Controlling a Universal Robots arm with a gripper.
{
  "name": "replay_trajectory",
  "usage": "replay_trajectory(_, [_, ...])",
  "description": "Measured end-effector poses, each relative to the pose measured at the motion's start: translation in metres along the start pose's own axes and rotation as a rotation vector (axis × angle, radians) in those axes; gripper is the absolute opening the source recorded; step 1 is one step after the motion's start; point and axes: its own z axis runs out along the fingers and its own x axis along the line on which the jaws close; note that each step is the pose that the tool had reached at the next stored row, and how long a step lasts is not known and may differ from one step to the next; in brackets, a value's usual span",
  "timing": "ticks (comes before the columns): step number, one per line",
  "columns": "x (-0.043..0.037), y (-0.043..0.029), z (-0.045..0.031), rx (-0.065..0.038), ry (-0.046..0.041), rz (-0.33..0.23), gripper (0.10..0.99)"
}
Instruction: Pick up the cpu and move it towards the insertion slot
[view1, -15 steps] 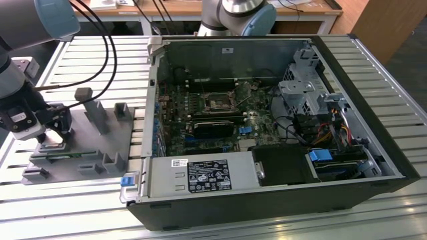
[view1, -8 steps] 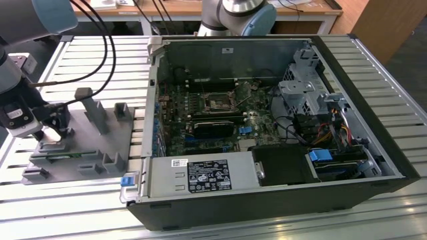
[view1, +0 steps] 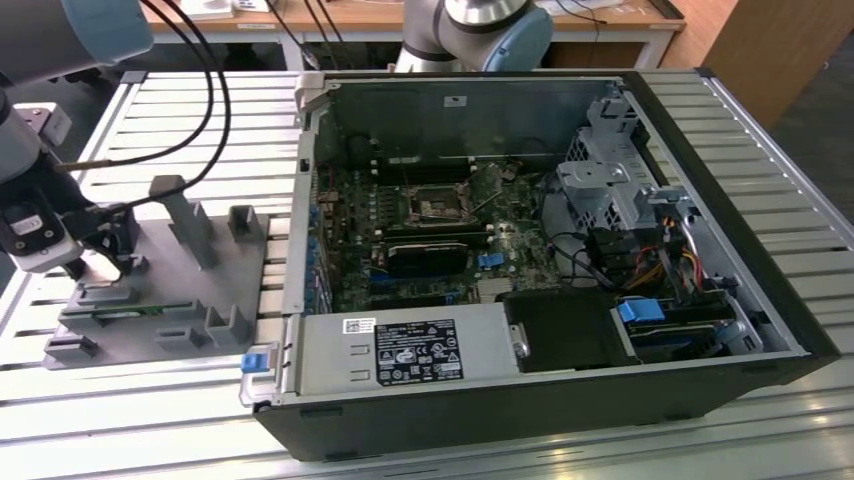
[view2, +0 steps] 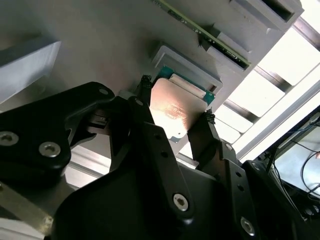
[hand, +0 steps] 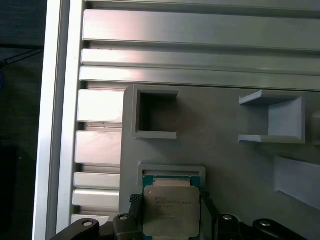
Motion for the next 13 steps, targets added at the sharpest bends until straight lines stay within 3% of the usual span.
replay_trajectory(13, [0.0000,0.0002,-0.0046,0.000,-0.0001,0.000,0.541])
